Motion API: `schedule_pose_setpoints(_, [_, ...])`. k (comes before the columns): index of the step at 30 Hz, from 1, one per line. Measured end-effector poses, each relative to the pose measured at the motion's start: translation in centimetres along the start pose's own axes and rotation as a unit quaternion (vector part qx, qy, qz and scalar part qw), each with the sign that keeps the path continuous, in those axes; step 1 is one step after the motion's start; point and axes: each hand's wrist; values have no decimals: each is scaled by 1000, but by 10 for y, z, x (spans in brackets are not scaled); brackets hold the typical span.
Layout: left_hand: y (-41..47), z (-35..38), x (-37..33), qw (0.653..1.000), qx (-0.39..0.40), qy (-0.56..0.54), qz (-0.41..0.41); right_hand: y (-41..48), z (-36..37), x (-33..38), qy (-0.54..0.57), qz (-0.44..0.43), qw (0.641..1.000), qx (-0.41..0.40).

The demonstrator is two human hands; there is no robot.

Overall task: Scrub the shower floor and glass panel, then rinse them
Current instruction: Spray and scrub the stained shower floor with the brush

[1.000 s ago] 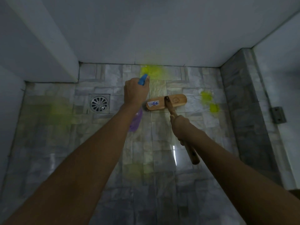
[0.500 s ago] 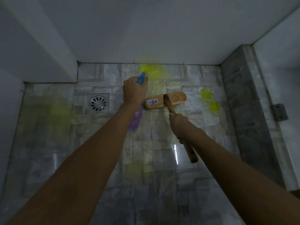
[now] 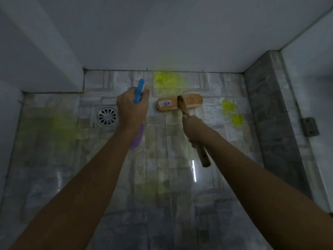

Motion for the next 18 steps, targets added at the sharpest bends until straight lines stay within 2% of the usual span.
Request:
schedule_pose_setpoints(3, [-1,-14,14,998,-46,5,47,45,-4,38,5,-40,999,-21])
schedule_pose_setpoints(5, [2,-18,13,996,-76,15,51,63,-11,65,-1,-73,997,-39])
schedule_pose_setpoints(8, [-3,-19,12,995,-77,21,64,77,-11,82,-52,-65,996,-37])
schedule_pose_setpoints(10, [-5,-21,13,995,-72,21,71,65,-4,66,-22,-61,996,-53])
schedule_pose_setpoints(15, [7,-29,17,997,-76,0,17,-8,-2,-8,-36,18,998,42])
schedule_pose_setpoints(16, [9,-30,17,997,-78,-2,7,-11,-6,-11,-30,38,998,33])
schedule_pose_setpoints(18, [9,-32,18,997,-75,-5,4,6,-12,-5,-37,19,999,-6])
Point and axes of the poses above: each hand's wrist, its own y-axis towards the middle knuckle, its own z-axis out of the palm, x = y × z, and after that the axes turned 11 degrees about -x, right-handed
